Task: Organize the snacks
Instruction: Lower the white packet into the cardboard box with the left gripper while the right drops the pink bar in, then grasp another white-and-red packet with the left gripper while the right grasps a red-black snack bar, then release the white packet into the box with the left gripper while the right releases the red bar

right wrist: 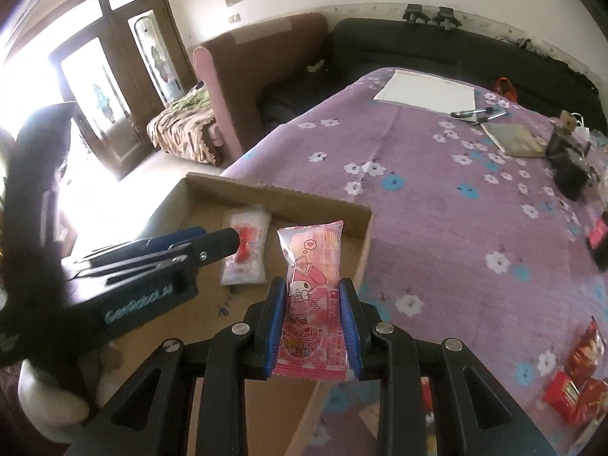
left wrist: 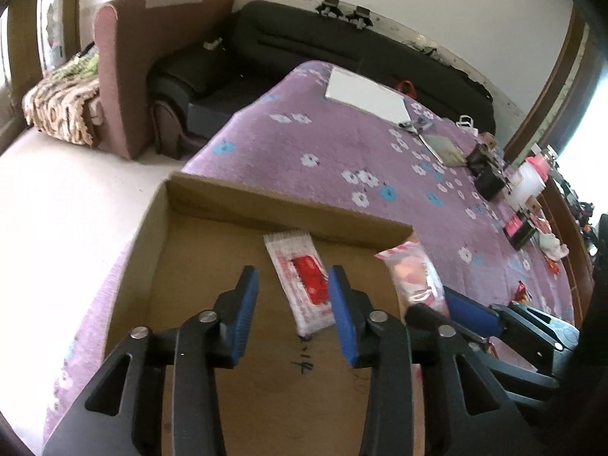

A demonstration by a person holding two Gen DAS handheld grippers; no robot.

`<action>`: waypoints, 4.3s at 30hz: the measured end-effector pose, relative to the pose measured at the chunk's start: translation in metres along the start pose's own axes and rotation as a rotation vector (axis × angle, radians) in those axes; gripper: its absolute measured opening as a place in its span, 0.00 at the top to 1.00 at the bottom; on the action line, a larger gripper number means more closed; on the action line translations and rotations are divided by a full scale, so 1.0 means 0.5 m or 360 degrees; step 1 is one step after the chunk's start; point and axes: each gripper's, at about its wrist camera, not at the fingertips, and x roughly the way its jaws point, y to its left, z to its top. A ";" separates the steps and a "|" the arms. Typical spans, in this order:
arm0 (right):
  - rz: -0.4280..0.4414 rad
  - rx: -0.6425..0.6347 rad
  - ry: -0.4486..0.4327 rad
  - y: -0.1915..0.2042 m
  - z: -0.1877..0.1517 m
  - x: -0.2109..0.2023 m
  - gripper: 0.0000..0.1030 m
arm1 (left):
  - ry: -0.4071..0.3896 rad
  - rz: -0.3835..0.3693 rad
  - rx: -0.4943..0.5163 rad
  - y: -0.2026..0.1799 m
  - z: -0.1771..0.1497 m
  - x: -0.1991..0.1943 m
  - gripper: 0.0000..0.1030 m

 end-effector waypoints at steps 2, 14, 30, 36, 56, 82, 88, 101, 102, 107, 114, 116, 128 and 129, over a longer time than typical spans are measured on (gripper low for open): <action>0.0027 -0.0016 0.0008 0.005 0.004 0.009 0.69 | -0.0026 0.0027 -0.0001 0.001 0.002 -0.007 0.47; -0.0095 -0.0050 -0.0164 -0.003 -0.031 -0.092 0.66 | -0.0267 0.0154 0.0171 -0.061 -0.047 -0.137 0.43; -0.0310 0.0307 -0.0254 -0.274 -0.242 -0.310 0.58 | -0.0143 -0.0133 0.0260 -0.210 -0.151 -0.192 0.34; -0.0314 0.0459 -0.0188 -0.363 -0.308 -0.321 0.56 | -0.0001 -0.0256 0.0304 -0.283 -0.192 -0.145 0.35; -0.0227 0.0227 -0.0008 -0.262 -0.227 -0.173 1.00 | 0.0133 -0.0236 0.0363 -0.323 -0.151 -0.049 0.35; -0.0106 0.0367 -0.0130 -0.331 -0.257 -0.209 0.66 | 0.0291 -0.0341 0.0471 -0.358 -0.124 0.008 0.78; -0.0125 0.0251 -0.0063 -0.279 -0.215 -0.156 0.65 | 0.0224 -0.0445 0.0361 -0.311 -0.111 -0.040 0.78; -0.0195 0.0281 -0.0098 -0.259 -0.186 -0.190 0.81 | 0.0097 -0.0226 0.0110 -0.092 -0.060 -0.086 0.78; -0.0183 0.0286 -0.0114 -0.255 -0.178 -0.198 0.82 | 0.0097 -0.0206 0.0088 -0.073 -0.054 -0.083 0.78; -0.0044 0.0287 -0.0126 -0.208 -0.136 -0.206 0.82 | 0.0114 -0.0119 0.0003 -0.006 -0.040 -0.054 0.78; 0.0082 0.0153 -0.0059 -0.095 -0.112 -0.161 0.82 | 0.0150 -0.0060 -0.0072 0.048 -0.036 -0.019 0.78; 0.0116 0.0112 -0.0029 -0.062 -0.108 -0.143 0.82 | 0.0162 -0.0047 -0.0094 0.057 -0.032 -0.007 0.78; 0.0198 -0.0073 0.0125 0.087 -0.095 -0.020 0.79 | 0.0166 -0.0002 -0.0174 0.084 -0.030 0.010 0.72; 0.0202 -0.0079 0.0129 0.092 -0.097 -0.013 0.78 | 0.0167 -0.0001 -0.0170 0.083 -0.032 0.009 0.70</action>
